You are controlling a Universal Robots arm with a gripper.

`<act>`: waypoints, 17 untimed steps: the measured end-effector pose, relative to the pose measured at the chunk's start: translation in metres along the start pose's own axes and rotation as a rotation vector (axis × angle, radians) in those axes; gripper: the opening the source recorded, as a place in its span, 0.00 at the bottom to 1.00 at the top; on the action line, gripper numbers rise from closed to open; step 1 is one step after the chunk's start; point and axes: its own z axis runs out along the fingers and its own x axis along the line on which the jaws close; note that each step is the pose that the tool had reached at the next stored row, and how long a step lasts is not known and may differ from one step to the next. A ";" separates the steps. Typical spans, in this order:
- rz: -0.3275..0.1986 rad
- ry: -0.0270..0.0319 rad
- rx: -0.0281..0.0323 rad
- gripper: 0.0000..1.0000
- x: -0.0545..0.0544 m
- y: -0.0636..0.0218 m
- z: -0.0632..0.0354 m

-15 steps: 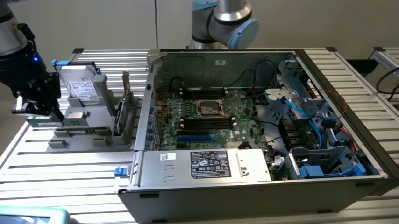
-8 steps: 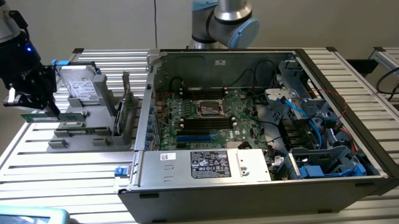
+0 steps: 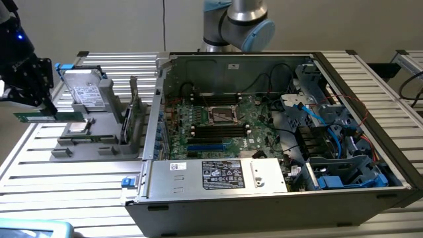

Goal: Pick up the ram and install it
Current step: 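Pick up the ram and move it above insertion slot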

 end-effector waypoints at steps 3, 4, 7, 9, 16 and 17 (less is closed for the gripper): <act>0.003 0.0027 0.0001 0.12 0.000 -0.0004 -0.0091; 0.004 0.0031 0.0000 0.12 0.001 -0.0006 -0.0129; 0.007 0.0042 0.0000 0.12 0.001 -0.0011 -0.0255; 0.013 0.0072 -0.0002 0.12 0.002 -0.0014 -0.0320; 0.020 0.0161 -0.0003 0.12 0.003 -0.0098 -0.0591; 0.020 0.0161 -0.0003 0.12 0.003 -0.0127 -0.0634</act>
